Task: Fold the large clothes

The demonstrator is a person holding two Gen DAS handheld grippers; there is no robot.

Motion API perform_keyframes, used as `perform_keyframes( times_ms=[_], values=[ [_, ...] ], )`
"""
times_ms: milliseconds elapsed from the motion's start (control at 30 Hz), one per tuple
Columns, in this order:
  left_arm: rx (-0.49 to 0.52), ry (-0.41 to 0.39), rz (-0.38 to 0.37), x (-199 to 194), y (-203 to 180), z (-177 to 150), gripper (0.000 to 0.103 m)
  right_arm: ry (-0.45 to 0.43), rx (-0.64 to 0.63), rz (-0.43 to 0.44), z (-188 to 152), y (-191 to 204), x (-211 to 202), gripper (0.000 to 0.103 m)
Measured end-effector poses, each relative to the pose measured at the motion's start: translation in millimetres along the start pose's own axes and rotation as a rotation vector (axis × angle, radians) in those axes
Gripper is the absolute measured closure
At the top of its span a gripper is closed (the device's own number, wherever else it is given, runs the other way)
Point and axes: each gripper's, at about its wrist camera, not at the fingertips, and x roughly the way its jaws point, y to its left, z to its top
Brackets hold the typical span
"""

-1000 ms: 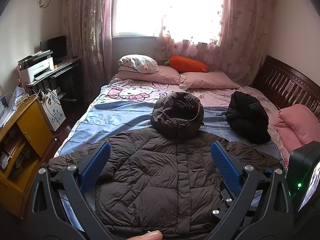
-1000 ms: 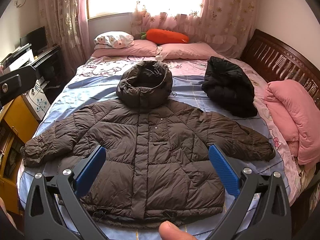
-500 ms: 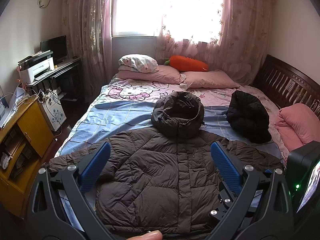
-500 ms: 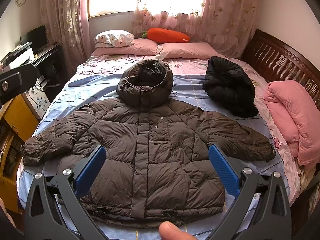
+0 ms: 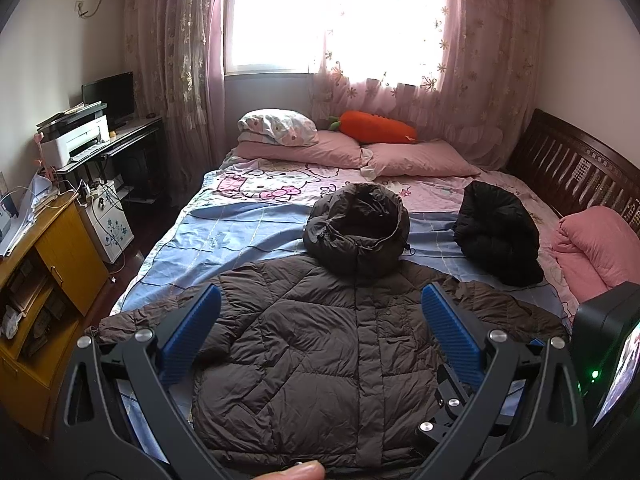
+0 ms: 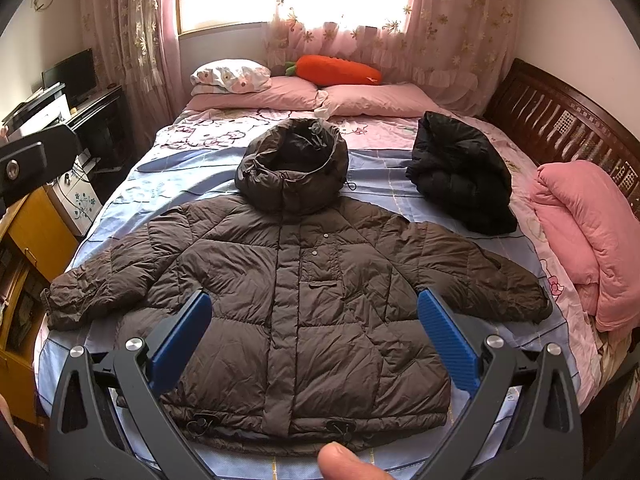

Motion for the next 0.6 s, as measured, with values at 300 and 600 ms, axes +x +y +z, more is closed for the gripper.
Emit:
perform_keyframes(
  times_ms=[300,600],
  values=[
    [0.000,0.001,0.001,0.3,-1.2,0.9,0.002,0.004,-0.006,0.005,0.8,-0.6,0.5,0.001],
    [0.001,0.001,0.001,0.3,-1.6,0.9,0.002,0.005,-0.008,0.005,0.5,0.8,0.3,0.001]
  ],
)
